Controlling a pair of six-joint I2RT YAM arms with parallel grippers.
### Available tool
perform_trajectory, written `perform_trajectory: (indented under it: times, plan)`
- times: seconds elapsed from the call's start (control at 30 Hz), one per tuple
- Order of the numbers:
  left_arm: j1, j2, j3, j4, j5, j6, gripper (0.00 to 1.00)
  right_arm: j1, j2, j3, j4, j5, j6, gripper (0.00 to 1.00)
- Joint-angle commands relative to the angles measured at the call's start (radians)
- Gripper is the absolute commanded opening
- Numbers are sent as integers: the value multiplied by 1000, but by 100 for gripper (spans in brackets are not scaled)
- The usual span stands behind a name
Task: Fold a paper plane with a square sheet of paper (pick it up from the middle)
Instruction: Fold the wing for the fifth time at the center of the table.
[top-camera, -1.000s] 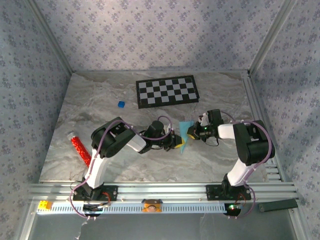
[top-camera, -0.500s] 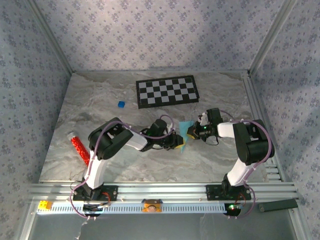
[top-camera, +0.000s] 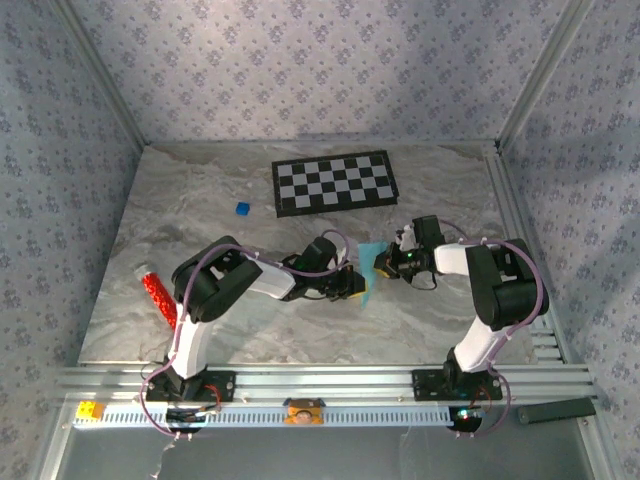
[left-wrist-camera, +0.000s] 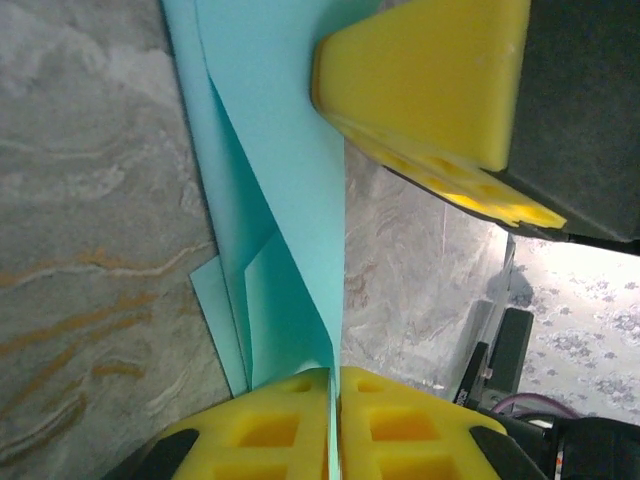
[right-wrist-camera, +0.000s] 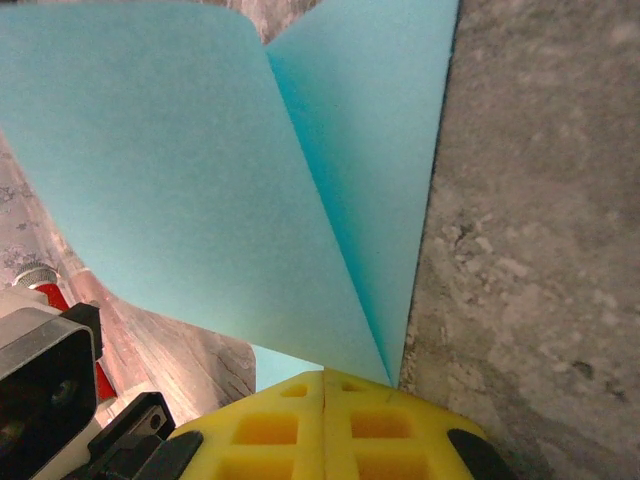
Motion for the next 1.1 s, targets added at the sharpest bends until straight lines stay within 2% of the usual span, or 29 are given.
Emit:
perform_trajectory:
  times: [0.0, 0.17, 0.23, 0.63, 0.93, 1.07]
  plan:
    - [-13, 11, -40, -212, 32, 38, 11, 3, 21, -5, -85, 81, -24, 6]
    - [-22, 9, -29, -215, 61, 60, 1, 6, 24, -2, -90, 88, -24, 6]
    - [-24, 12, -23, -221, 69, 67, 0, 8, 26, 0, -96, 90, -24, 6]
    - [-33, 5, -12, -212, 128, 90, 11, 12, 29, 2, -118, 114, -24, 6]
    - [-45, -12, 5, -260, 122, 129, 3, 14, 29, 5, -127, 120, -24, 6]
    - [-47, -19, 4, -267, 112, 135, 6, 15, 30, 5, -131, 123, -24, 6]
